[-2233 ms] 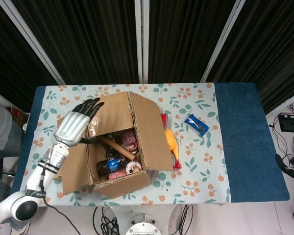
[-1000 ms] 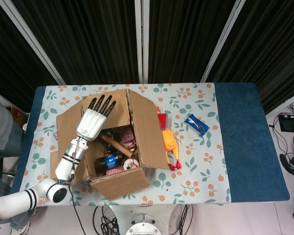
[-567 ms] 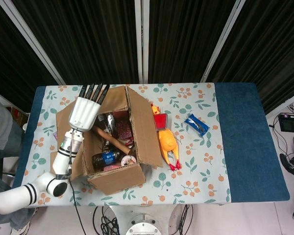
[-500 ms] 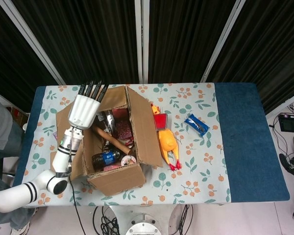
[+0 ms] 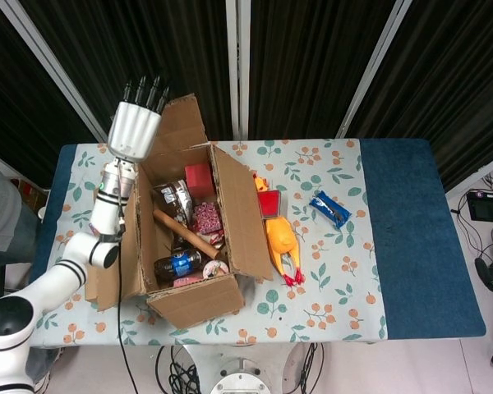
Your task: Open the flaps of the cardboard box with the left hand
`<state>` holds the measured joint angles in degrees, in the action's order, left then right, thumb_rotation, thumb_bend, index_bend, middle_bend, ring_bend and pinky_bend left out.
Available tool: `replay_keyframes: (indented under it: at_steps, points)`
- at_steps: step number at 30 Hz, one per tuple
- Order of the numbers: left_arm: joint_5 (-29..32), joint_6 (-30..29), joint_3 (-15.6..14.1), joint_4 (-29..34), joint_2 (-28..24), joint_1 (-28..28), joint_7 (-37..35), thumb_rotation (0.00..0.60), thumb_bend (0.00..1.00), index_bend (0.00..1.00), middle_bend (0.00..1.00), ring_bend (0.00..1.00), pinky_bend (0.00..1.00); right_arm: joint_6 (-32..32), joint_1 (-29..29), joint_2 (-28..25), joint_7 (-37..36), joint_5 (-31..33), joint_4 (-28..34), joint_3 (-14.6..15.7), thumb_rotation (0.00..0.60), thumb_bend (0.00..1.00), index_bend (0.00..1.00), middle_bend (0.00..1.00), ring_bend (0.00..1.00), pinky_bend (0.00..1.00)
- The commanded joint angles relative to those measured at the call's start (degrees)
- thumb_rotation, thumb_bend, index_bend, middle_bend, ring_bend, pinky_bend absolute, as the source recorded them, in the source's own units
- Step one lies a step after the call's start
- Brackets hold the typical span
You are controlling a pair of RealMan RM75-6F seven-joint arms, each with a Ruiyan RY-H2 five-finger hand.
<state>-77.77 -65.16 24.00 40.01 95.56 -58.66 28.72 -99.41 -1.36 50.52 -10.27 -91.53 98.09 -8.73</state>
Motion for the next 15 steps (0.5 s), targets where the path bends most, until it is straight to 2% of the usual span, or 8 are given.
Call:
replay_keyframes:
  at_steps: [1, 4, 9, 13, 15]
  points:
    - [-1.0, 7.6, -1.6, -18.0, 7.3, -8.8, -8.0, 0.600, 0.15, 0.00, 0.00, 0.01, 0.16, -0.5, 0.3, -0.5, 0.3, 0.1, 0.7, -0.2, 0.600, 0.21, 0.00, 0.00, 0.00, 0.00]
    - [-0.9, 9.5, -2.5, -23.0, 9.4, -10.1, -11.1, 0.600, 0.15, 0.00, 0.00, 0.01, 0.16, -0.7, 0.3, -0.9, 0.6, 0.1, 1.3, -0.4, 0.600, 0.21, 0.00, 0.00, 0.00, 0.00]
    - [-0.5, 7.7, -3.7, -25.3, 10.1, -8.6, -15.7, 0.600, 0.14, 0.00, 0.00, 0.01, 0.16, 0.2, 0.0, -0.6, 0.5, 0.8, 0.7, -0.4, 0.600, 0.21, 0.00, 0.00, 0.00, 0.00]
    - [0.8, 5.2, -3.5, -22.7, 8.7, -6.0, -18.9, 0.600, 0.05, 0.00, 0.00, 0.01, 0.16, 1.1, -0.4, 0.1, 0.0, 0.7, -0.1, -0.2, 0.600, 0.21, 0.00, 0.00, 0.00, 0.00]
    - [1.9, 2.7, -2.8, -17.5, 6.6, -3.6, -22.4, 0.600, 0.04, 0.00, 0.00, 0.01, 0.16, 1.3, -0.5, 0.5, 0.0, 0.4, -0.7, 0.0, 0.600, 0.21, 0.00, 0.00, 0.00, 0.00]
